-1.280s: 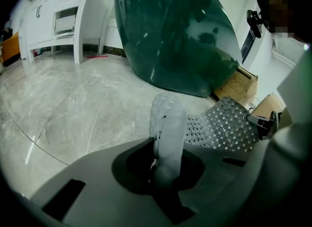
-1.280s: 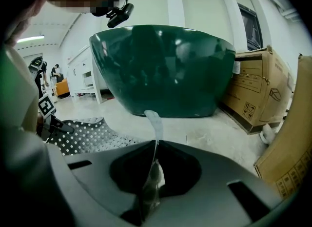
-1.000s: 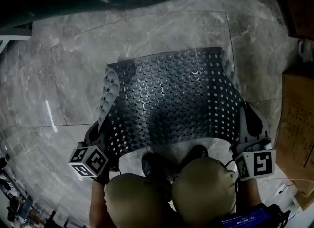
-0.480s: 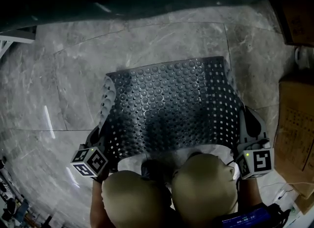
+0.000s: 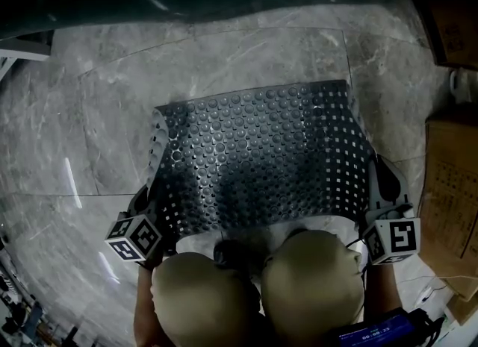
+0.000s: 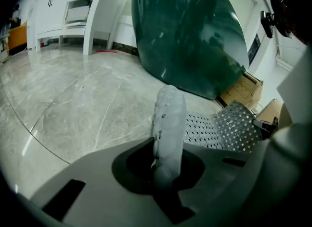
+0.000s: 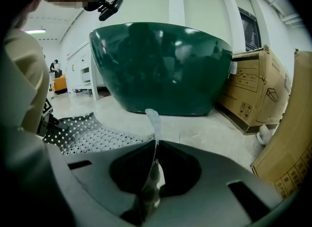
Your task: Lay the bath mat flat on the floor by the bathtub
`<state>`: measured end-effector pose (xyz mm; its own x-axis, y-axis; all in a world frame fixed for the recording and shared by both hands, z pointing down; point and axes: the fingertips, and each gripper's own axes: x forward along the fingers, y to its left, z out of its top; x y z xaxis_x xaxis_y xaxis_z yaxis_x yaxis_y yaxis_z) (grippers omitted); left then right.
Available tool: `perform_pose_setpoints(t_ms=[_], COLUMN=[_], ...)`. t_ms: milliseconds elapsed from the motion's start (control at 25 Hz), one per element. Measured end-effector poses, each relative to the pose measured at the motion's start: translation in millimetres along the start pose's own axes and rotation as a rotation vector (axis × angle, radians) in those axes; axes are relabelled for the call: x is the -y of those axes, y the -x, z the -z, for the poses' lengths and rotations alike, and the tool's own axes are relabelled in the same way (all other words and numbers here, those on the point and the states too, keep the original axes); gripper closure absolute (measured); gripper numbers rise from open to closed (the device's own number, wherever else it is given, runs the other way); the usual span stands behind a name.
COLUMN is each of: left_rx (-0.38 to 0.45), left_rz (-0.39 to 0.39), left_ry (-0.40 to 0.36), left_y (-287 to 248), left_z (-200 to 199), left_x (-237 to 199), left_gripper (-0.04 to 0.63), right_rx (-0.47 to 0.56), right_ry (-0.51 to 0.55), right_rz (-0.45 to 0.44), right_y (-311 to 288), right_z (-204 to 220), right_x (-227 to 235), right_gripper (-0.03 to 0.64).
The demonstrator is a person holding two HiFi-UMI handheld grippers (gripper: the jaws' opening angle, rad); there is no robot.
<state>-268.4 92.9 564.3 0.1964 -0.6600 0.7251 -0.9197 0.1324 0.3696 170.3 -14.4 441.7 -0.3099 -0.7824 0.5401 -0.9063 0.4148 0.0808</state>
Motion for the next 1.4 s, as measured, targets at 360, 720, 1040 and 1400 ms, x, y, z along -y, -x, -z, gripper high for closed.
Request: perform_pose_setpoints(t_ms=[360, 720, 1040, 1400], left_rx=[0.004, 0.003, -0.025, -0.039], left_rz=[-0.024, -0.045, -0.074, -0.071], left_ry=[0.016, 0.03, 0.041, 0.048], left_y=[-6, -13, -20, -28], left_z=[4, 11, 17, 21], left_x=[-9, -15, -28, -31], left_gripper=[0.557, 0.557, 0.555, 0.557], right_rx=[-0.009, -0.029, -0.047, -0.071], right_ry=[-0.016, -0.022, -0.028, -0.051], right_rz=[-0.001, 0.006, 0.005, 0.022], right_y=[-12, -19, -28, -38], right_z=[17, 34, 44, 65], right_x=[9, 29, 35, 48], right_gripper=[0.588, 0.588, 0.588, 0.588])
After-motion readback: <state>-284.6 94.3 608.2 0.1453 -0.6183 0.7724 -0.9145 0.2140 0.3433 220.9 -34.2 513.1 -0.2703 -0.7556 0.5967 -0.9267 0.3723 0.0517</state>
